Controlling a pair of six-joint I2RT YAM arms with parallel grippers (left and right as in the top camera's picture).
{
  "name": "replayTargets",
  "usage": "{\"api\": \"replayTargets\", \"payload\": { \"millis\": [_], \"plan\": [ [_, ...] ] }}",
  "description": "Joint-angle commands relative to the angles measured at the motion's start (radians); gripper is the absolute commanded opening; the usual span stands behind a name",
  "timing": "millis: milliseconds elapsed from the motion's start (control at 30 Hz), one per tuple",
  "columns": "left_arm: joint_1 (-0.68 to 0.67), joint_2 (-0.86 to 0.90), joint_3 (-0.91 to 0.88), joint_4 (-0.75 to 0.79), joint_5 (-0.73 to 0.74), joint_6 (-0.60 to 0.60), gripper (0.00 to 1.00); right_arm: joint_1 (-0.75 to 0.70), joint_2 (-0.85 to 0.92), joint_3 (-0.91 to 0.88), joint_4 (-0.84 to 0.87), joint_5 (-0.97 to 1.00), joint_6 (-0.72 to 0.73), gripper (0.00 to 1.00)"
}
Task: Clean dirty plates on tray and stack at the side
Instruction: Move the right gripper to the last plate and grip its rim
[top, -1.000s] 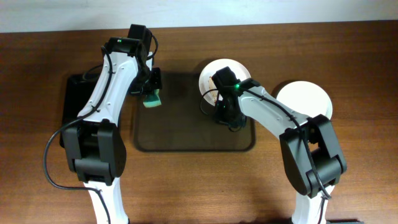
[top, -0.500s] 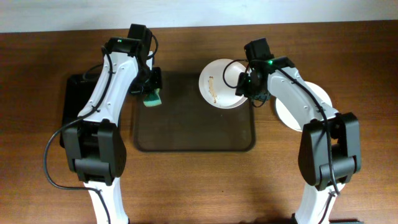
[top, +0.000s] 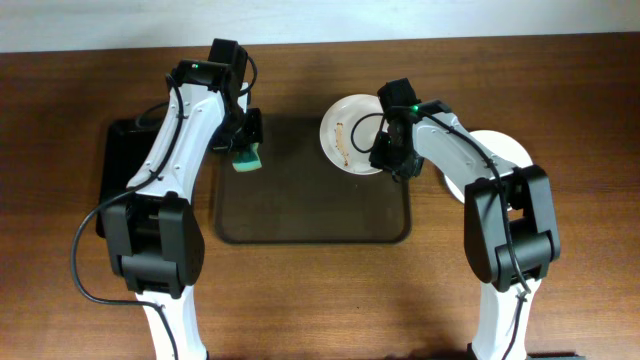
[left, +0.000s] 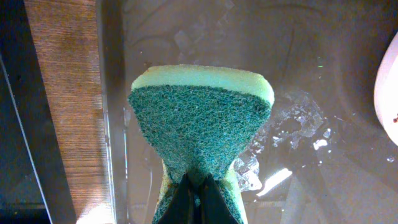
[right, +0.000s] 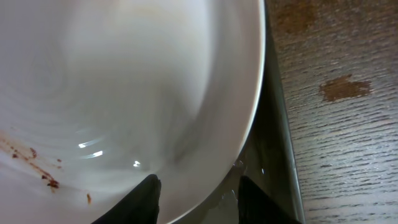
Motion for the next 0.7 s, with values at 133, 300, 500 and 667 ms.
{"api": "replayTargets", "payload": {
  "millis": [133, 300, 500, 667],
  "plan": [
    [-0.003, 0.005, -0.005, 0.003, 0.010, 0.016, 0.01, 0.077, 0.012, -0.006, -0.046, -0.008, 0.014, 0.41],
    [-0.003, 0.005, -0.005, 0.001, 0.010, 0.016, 0.01, 0.142, 0.012, -0.006, -0.106, -0.014, 0.014, 0.41],
    [-0.014, 0.005, -0.005, 0.003, 0.010, 0.016, 0.01, 0.166, -0.006, 0.006, -0.130, -0.158, -0.055, 0.32],
    [-0.012, 0.005, -0.005, 0.002, 0.007, 0.016, 0.01, 0.079, -0.102, 0.061, -0.153, -0.156, -0.158, 0.54]
  ]
}}
